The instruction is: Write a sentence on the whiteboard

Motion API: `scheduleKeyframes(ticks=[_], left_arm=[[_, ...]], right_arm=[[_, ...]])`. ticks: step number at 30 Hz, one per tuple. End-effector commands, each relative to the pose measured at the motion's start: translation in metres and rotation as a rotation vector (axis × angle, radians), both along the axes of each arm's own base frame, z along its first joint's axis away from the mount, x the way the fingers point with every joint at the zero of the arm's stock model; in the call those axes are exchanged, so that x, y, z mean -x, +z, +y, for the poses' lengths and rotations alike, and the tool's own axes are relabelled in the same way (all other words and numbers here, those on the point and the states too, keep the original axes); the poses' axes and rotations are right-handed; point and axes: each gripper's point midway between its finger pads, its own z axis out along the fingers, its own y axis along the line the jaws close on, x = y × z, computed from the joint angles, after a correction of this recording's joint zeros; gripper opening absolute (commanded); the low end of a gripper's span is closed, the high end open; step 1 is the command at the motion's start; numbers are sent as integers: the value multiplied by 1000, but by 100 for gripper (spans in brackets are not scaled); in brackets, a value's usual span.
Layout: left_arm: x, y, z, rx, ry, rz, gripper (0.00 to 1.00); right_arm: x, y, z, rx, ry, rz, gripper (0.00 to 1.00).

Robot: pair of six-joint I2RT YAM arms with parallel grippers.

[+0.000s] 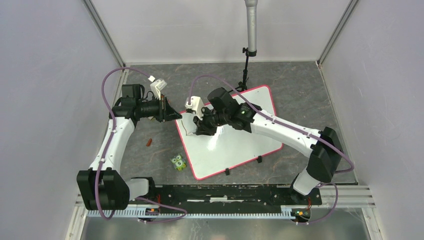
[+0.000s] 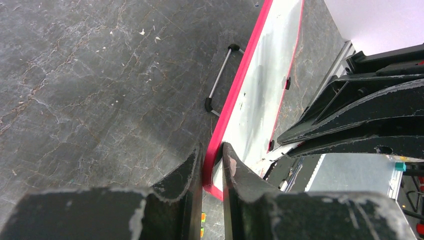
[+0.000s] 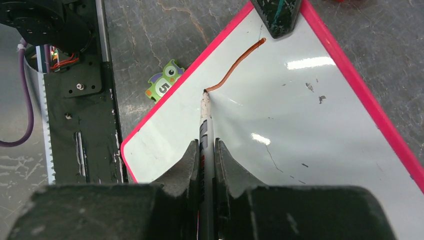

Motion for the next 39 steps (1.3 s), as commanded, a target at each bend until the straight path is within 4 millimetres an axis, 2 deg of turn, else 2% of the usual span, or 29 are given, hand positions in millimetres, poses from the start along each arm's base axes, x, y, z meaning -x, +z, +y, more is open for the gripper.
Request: scheduleKeyframes(ticks=[1, 7, 11, 15, 21, 39], left_arm=[[-4, 5, 1, -4, 30, -15, 2], [-2, 5, 1, -4, 32, -18, 2], [-3, 6, 1, -4, 31, -19, 2], [-3, 6, 1, -5, 32, -21, 2], [-3, 5, 2, -8, 35, -20, 2], [-3, 4, 3, -14, 38, -23, 3]], right_arm=[[-1, 26, 0, -41, 7, -53, 0], [-13, 65, 5, -109, -16, -128, 0], [-28, 74, 3, -120, -67, -157, 0], [-39, 69, 1, -97, -108, -154, 0], [-44, 61, 1, -78, -127, -152, 0], [-16, 28, 9, -23, -35, -68, 0]])
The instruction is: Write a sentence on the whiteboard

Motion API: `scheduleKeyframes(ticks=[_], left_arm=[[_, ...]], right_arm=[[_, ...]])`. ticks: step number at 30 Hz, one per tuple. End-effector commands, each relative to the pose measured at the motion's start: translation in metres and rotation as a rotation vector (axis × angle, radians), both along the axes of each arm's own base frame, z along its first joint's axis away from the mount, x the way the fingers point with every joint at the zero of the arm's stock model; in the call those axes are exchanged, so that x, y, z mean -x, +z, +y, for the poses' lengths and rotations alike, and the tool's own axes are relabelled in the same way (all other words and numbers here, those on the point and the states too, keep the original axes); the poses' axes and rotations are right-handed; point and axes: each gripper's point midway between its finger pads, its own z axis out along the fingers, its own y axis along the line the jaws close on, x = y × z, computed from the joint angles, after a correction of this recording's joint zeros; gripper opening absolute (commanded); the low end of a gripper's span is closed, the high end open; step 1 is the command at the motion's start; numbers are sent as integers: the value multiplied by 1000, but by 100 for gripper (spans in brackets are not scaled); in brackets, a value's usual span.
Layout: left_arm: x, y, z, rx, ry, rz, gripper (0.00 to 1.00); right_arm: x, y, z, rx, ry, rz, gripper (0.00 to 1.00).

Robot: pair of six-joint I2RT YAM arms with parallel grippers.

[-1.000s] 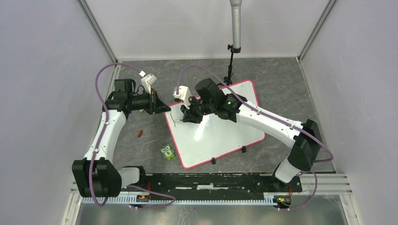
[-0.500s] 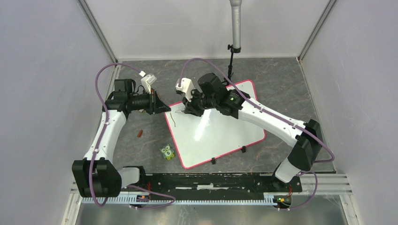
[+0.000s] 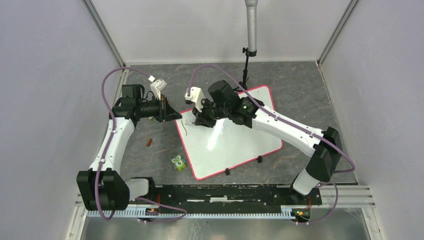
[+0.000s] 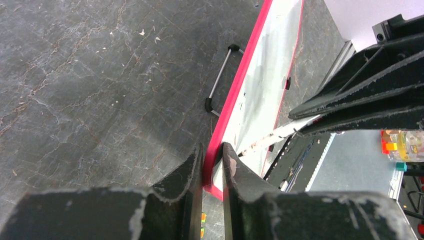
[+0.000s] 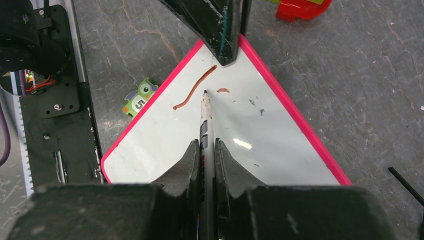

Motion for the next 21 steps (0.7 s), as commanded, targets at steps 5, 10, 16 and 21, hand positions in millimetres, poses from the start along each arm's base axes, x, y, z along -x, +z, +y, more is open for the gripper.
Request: scheduleKeyframes(ticks=[5, 10, 16, 21], left_arm=[[-3, 4, 3, -14, 38, -20, 2], [-2, 3, 2, -14, 37, -20, 3], [-3, 3, 3, -15, 39, -19, 2], [-3, 4, 3, -14, 38, -20, 2]], right_arm=[[11, -6, 8, 4, 34, 15, 0], [12, -8, 8, 10, 33, 13, 0], [9, 8, 7, -24, 24, -22, 0], [3, 14, 6, -26, 11, -48, 0]])
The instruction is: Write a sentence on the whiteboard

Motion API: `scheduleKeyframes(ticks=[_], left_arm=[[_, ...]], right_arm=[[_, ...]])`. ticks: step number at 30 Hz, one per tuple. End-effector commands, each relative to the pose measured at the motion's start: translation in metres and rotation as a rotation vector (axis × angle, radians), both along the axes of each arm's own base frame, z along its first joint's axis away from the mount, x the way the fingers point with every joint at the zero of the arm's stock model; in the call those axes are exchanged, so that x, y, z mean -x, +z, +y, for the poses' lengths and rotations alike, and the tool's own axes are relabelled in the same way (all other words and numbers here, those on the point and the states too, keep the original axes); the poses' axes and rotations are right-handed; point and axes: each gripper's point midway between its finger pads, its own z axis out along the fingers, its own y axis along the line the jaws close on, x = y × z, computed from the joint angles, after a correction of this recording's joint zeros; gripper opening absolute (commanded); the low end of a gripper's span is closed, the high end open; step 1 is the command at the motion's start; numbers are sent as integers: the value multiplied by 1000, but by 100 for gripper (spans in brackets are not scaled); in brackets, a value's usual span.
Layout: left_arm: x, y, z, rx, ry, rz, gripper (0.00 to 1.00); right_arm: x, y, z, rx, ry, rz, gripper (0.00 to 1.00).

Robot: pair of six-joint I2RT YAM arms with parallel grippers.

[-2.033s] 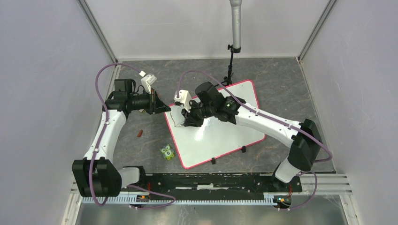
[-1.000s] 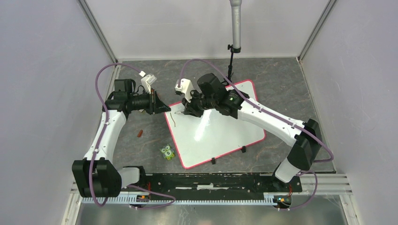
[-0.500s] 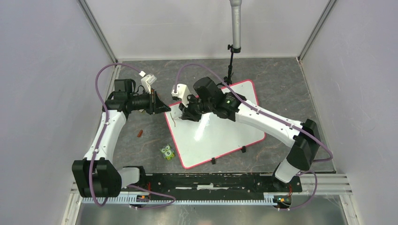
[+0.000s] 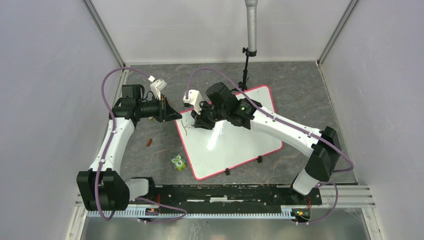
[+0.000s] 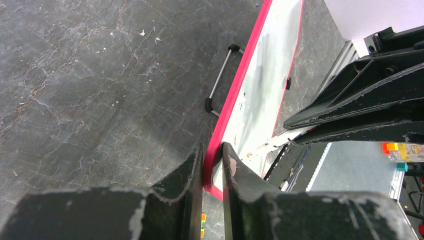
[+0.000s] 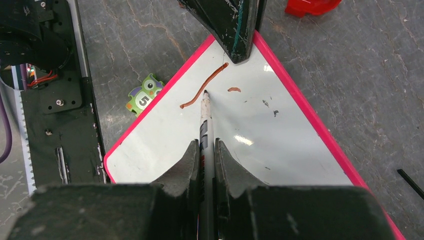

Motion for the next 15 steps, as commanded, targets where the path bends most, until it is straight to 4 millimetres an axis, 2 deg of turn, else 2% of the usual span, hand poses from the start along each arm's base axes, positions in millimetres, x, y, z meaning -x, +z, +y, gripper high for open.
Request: scheduleKeyframes(ticks=[1, 6, 15], left_arm=[[-3, 4, 2, -14, 36, -19, 2], [-3, 4, 3, -15, 40, -19, 2], [-3, 4, 3, -15, 39, -19, 2]], right_arm=[[-6, 21, 2, -45, -7, -53, 0], [-11, 20, 3, -36, -20, -59, 0], [-18, 29, -3, -49, -42, -73, 0]])
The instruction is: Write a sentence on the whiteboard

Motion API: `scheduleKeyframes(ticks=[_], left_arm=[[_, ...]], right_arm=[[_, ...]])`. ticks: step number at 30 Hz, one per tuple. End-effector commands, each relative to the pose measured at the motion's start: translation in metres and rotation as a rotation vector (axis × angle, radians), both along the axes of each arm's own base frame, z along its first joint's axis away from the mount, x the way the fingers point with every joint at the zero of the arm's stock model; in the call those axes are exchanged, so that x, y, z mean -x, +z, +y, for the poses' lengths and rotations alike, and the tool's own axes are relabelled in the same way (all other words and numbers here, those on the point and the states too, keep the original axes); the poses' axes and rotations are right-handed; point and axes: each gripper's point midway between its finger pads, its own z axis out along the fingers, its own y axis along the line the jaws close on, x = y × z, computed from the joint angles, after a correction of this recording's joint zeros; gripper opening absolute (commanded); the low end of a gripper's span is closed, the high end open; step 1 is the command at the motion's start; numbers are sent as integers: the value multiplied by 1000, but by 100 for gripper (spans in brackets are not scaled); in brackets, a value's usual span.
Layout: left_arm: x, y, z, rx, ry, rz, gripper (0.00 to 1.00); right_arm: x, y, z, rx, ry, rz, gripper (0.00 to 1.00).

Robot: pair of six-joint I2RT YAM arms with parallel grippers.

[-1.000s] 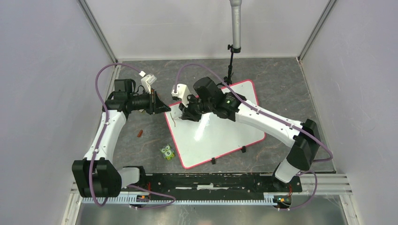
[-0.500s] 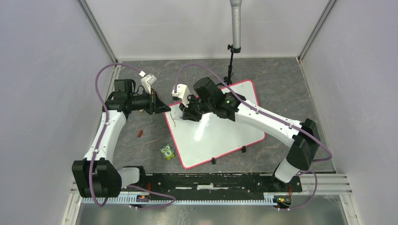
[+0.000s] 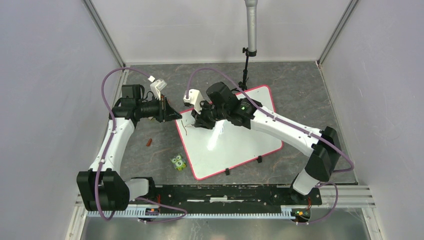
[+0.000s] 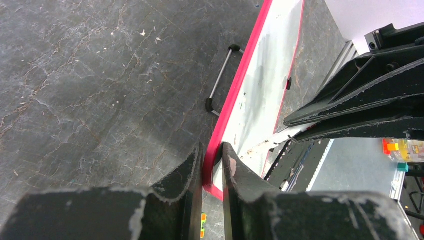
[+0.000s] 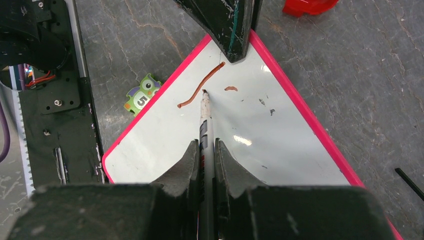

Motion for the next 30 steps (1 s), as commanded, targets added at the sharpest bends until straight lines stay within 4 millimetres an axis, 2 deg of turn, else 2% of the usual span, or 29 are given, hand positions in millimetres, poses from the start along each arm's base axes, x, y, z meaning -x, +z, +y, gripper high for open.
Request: scheduleKeyframes(ticks=[1, 13, 19, 30], left_arm=[[0, 5, -4, -13, 15, -17, 2], [0, 4, -7, -15, 6, -13, 2], [-1, 4, -7, -18, 8, -14, 2], [-1, 3, -7, -22, 7, -15, 2]], right_arm=[[-15, 29, -1, -51, -33, -69, 0], [-32, 41, -7, -70, -81, -86, 0], [-26, 27, -6, -50, -61, -45, 0], [-3, 7, -3, -19, -5, -5, 0]])
